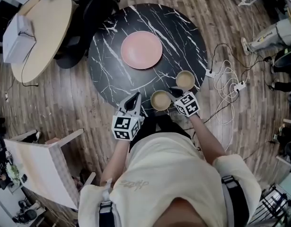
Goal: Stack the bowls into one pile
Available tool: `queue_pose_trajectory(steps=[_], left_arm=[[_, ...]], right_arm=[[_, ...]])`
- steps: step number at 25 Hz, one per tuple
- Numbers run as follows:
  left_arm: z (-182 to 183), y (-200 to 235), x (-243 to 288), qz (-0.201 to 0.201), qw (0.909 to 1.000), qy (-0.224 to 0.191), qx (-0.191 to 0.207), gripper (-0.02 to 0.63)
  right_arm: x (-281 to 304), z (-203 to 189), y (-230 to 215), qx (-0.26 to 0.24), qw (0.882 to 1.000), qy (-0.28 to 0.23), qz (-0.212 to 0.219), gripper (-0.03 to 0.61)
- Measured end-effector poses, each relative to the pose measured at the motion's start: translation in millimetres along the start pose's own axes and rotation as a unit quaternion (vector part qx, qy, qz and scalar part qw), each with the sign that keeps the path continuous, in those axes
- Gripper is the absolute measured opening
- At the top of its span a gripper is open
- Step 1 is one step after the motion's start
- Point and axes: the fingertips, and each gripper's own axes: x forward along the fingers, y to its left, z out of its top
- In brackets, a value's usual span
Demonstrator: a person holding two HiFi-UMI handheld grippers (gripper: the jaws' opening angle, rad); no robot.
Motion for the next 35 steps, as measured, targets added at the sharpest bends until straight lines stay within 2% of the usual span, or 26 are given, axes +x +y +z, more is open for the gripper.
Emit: queue_pose_trajectory(steps=[9, 19, 25, 35], left_arm=[[21.9, -24.4, 17.2, -0.036, 0.9989, -0.006, 0.03, 0.02], [25.7, -66.0, 48.2, -0.068, 0.9961, 0.007, 0.057, 0.02], [20.3, -76.9, 64.6, -0.06, 0.9963, 0.017, 0.059, 0.02], [5.6, -73.9, 86.5, -0.022, 0.9983, 0.033, 0.043, 0.02]], right_arm=[[-41.0, -0.9, -22.4, 0.022, 0.998, -0.025, -0.05, 0.084], [-84.6, -23.9, -72.9, 0.06, 0.992, -0.049, -0.098, 0.084], [-92.9, -32.7, -107.8, 0.071, 0.99, -0.055, -0.106, 0.084], [-72.0, -39.6, -151.4, 0.072, 0.992, -0.049, -0.086, 0.083]])
